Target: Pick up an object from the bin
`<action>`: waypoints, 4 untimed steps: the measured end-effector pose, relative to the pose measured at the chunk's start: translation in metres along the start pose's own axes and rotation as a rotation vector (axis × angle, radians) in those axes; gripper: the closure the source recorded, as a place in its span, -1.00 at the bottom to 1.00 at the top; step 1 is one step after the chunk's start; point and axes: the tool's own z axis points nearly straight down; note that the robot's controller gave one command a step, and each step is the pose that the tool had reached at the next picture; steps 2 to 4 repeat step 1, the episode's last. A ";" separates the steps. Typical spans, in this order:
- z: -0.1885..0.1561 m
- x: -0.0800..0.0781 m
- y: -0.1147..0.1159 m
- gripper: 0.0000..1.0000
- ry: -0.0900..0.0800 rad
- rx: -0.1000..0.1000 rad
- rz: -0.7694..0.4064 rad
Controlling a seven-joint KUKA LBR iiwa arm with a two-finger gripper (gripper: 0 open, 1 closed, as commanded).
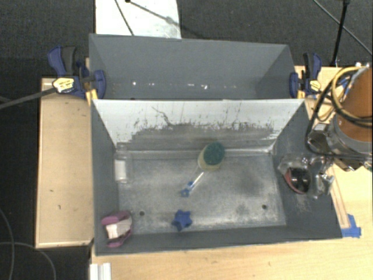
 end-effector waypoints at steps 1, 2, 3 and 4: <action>-0.036 -0.008 0.001 1.00 0.001 -0.005 -0.207; -0.036 -0.008 0.001 1.00 0.001 -0.005 -0.207; -0.036 -0.008 0.001 1.00 0.001 -0.005 -0.207; -0.036 -0.008 0.001 1.00 0.001 -0.005 -0.207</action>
Offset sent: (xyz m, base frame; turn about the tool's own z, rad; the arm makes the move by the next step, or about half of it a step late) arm 0.0033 0.0063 0.0350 -0.2102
